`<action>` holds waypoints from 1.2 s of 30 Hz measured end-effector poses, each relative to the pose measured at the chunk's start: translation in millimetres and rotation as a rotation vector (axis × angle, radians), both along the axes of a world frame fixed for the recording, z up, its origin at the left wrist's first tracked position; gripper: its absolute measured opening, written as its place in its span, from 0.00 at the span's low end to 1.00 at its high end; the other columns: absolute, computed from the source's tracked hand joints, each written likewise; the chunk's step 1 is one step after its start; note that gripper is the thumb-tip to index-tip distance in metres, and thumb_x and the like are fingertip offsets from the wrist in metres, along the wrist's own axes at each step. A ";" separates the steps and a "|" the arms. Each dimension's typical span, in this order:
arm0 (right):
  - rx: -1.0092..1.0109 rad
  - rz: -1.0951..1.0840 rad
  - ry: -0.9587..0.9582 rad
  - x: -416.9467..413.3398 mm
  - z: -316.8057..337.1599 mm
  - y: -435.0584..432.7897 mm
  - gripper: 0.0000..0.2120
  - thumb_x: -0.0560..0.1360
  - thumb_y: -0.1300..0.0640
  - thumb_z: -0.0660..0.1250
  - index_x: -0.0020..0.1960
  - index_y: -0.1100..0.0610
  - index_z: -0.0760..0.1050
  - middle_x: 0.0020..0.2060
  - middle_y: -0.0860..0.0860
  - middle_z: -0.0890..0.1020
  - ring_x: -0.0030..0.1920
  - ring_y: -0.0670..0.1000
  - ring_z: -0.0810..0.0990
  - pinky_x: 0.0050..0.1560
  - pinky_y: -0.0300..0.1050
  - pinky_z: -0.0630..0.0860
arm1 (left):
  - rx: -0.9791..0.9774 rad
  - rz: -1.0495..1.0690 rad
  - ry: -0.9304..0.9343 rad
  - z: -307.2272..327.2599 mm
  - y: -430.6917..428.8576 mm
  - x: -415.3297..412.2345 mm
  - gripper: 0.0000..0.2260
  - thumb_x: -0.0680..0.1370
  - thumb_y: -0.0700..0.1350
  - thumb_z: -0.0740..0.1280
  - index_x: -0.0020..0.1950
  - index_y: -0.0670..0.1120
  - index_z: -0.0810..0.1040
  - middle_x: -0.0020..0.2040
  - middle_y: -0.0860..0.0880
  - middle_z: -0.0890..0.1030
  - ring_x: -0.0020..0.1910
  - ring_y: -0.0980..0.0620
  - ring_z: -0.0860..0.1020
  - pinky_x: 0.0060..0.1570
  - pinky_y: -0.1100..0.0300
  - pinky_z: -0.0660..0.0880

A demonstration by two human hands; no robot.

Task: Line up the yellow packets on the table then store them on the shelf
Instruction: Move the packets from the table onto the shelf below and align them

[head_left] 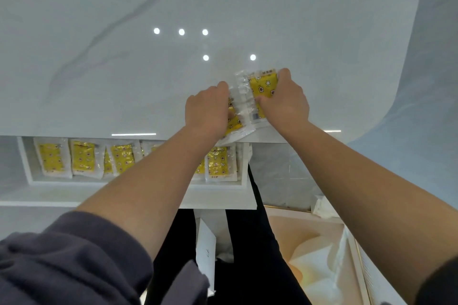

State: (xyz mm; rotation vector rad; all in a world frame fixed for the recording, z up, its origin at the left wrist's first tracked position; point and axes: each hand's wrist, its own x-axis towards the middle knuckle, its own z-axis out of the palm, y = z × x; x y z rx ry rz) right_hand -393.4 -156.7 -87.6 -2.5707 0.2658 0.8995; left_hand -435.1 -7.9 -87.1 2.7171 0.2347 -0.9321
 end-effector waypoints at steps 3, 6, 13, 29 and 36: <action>-0.007 0.036 -0.002 -22.7 2.5 11.0 0.18 0.74 0.53 0.68 0.58 0.55 0.64 0.43 0.50 0.76 0.41 0.54 0.76 0.37 0.46 0.69 | -0.019 -0.023 -0.013 0.7 13.6 -23.1 0.11 0.78 0.46 0.68 0.50 0.46 0.66 0.38 0.50 0.70 0.36 0.47 0.71 0.36 0.55 0.62; -0.003 0.050 -0.016 -51.1 5.0 28.3 0.16 0.75 0.52 0.67 0.56 0.54 0.63 0.41 0.49 0.74 0.40 0.54 0.75 0.37 0.46 0.68 | -0.026 -0.041 -0.031 -1.2 30.5 -46.9 0.10 0.77 0.46 0.69 0.50 0.46 0.68 0.38 0.50 0.70 0.36 0.47 0.71 0.36 0.55 0.63; 0.127 0.036 -0.047 -136.3 -0.6 71.7 0.11 0.80 0.50 0.62 0.48 0.54 0.61 0.32 0.47 0.71 0.31 0.48 0.72 0.30 0.45 0.66 | -0.052 -0.196 -0.151 -17.8 83.2 -117.1 0.09 0.76 0.36 0.66 0.48 0.48 0.70 0.41 0.51 0.68 0.37 0.49 0.68 0.34 0.57 0.57; 0.040 -0.147 0.146 -207.1 -110.9 83.1 0.08 0.83 0.54 0.56 0.50 0.58 0.65 0.34 0.50 0.70 0.34 0.49 0.71 0.30 0.42 0.68 | -0.030 -0.200 -0.090 -111.1 110.6 -176.7 0.18 0.73 0.38 0.60 0.62 0.44 0.76 0.57 0.44 0.79 0.59 0.42 0.72 0.63 0.44 0.61; -0.022 -0.040 0.033 -197.6 -116.7 83.5 0.08 0.81 0.54 0.60 0.55 0.59 0.71 0.43 0.54 0.78 0.37 0.50 0.77 0.37 0.43 0.77 | -0.022 -0.131 -0.348 -140.1 96.9 -178.5 0.15 0.67 0.35 0.65 0.53 0.40 0.79 0.47 0.41 0.80 0.50 0.40 0.76 0.54 0.46 0.69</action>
